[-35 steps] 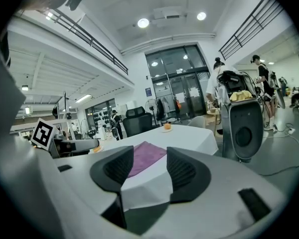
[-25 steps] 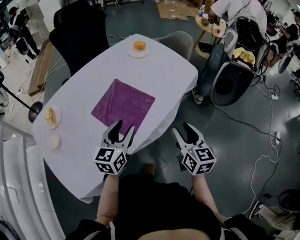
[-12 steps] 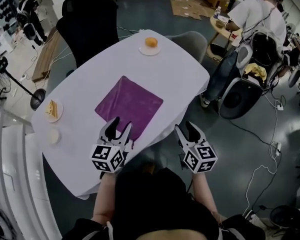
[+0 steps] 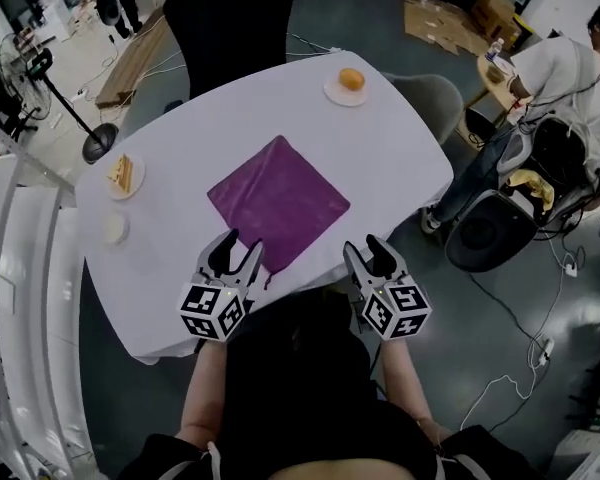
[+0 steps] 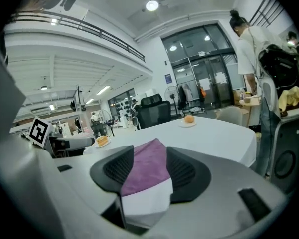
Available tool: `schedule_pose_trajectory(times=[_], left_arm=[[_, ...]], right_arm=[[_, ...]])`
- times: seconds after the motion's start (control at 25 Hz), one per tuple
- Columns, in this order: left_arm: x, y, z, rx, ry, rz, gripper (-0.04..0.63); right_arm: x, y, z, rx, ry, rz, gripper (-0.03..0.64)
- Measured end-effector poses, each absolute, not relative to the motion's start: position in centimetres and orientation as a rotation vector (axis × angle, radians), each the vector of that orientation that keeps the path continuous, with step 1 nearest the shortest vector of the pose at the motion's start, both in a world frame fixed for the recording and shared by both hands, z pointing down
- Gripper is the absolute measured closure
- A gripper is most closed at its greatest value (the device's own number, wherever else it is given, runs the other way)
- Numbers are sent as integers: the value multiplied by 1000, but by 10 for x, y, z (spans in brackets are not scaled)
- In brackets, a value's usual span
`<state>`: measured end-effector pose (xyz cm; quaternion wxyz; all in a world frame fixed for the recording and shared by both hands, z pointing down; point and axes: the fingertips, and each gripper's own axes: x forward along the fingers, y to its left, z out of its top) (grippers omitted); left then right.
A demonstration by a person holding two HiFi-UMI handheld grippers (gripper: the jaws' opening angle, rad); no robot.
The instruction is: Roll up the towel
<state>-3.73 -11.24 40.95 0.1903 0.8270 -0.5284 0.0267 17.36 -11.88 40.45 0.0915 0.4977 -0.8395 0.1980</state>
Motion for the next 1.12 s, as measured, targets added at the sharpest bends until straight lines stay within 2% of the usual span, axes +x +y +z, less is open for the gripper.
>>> schedule_pose_trajectory(times=[0.56, 1.12], left_arm=[[-37, -149, 429, 2077, -1765, 82, 376], [8, -95, 519, 1897, -1739, 394, 376]], right_arm=[[175, -224, 431, 956, -2558, 439, 397], [160, -241, 510, 120, -2527, 150, 397]])
